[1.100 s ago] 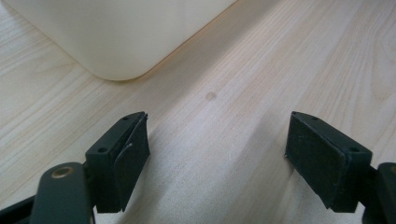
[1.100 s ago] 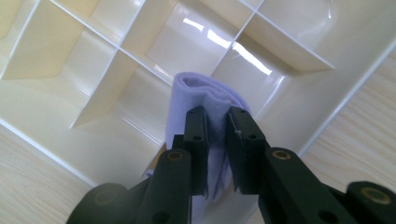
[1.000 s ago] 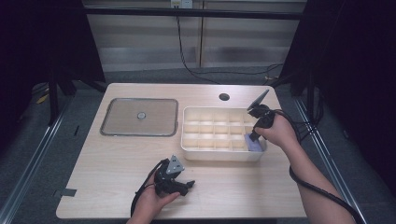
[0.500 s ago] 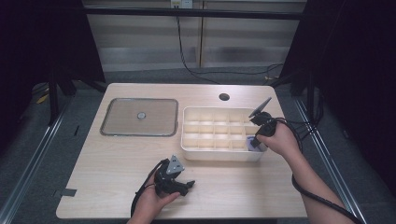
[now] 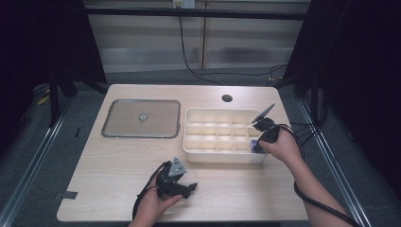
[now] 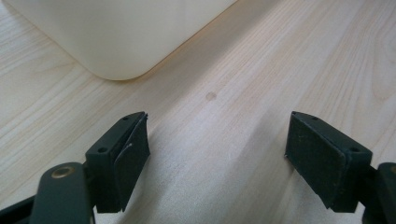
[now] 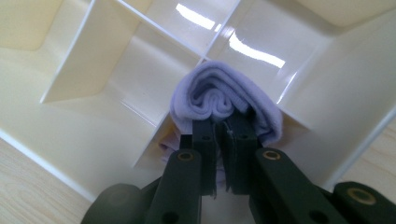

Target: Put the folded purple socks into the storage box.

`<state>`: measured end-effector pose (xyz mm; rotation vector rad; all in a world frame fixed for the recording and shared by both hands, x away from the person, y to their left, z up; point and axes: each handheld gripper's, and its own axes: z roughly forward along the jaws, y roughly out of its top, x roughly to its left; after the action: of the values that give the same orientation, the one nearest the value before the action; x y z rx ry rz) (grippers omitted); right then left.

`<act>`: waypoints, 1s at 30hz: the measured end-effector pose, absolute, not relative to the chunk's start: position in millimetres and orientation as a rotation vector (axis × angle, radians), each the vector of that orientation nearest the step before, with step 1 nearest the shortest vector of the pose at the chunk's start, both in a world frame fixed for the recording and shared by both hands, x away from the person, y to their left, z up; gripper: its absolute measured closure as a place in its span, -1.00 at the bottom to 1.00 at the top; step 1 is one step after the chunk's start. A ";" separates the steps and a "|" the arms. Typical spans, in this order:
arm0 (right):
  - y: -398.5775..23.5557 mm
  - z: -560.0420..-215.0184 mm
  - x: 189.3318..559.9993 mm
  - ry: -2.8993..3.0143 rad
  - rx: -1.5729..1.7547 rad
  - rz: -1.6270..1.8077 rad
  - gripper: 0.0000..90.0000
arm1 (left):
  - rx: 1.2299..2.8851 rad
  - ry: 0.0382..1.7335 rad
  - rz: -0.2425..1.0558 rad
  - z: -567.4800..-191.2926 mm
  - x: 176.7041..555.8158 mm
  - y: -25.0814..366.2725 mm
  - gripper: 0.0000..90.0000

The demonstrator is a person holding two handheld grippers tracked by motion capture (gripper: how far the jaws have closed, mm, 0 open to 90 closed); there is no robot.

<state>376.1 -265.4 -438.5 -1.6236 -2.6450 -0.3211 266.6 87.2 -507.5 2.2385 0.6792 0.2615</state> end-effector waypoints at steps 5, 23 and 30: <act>-263.5 -443.1 376.7 -2.634 -1.630 -0.299 0.88 | 2.238 0.680 0.262 -507.5 266.6 87.2 -0.53; -267.4 -437.7 373.3 -2.659 -1.612 -0.331 0.75 | 2.238 0.679 0.261 -507.4 266.6 87.2 -0.53; -270.3 -420.4 370.2 -2.668 -1.601 -0.375 0.72 | 2.238 0.680 0.262 -507.5 266.6 87.2 -0.53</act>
<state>370.2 -270.3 -420.4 -1.6014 -2.6684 -0.3747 266.6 87.2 -507.5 2.2380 0.6801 0.2617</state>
